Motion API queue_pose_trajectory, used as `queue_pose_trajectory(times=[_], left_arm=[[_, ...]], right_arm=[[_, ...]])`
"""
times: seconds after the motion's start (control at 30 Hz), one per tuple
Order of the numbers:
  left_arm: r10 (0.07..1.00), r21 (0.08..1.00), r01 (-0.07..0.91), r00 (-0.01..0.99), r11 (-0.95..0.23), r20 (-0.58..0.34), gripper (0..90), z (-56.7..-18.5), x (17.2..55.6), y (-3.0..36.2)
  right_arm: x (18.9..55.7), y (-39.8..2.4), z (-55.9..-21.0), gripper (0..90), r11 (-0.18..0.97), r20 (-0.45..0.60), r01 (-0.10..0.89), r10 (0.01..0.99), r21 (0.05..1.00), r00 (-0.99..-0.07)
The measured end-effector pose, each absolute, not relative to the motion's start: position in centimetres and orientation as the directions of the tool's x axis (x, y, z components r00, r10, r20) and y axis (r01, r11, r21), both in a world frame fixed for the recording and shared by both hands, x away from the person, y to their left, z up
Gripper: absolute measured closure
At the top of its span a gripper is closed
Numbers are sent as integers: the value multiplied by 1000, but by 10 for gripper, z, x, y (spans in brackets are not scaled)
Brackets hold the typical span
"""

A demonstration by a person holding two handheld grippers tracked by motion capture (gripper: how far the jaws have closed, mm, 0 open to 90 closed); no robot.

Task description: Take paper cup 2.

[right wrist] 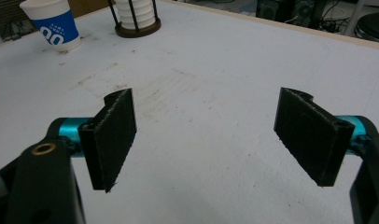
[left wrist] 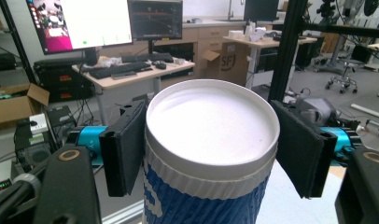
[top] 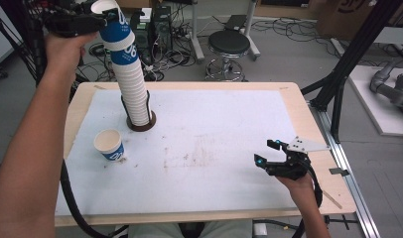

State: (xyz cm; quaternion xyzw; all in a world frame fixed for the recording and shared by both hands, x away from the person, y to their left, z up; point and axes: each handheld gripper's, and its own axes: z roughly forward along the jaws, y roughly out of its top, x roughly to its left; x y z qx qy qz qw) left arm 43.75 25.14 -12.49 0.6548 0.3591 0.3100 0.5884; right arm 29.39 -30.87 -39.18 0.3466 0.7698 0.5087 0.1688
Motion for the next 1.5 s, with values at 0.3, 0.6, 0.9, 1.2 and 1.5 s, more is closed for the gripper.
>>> queue_pose_trajectory(times=[0.3,0.6,0.9,1.2,1.5], left_arm=[[836,997,74,548,-35,-11,304,-114,427,254],[833,998,45,553,-33,2,305,-105,410,258],[796,1000,23,605,-22,3,305,-106,382,260],[730,1000,16,684,-20,4,305,-123,359,251],[677,999,7,735,-39,21,305,-146,343,243]], right_arm=[[293,-309,-390,214,242,90,357,703,902,-705],[292,-307,-389,214,243,94,360,700,901,-708],[291,-305,-388,214,238,98,356,696,903,-712],[289,-303,-387,214,241,98,359,695,902,-712],[288,-302,-387,214,242,92,356,700,903,-708]])
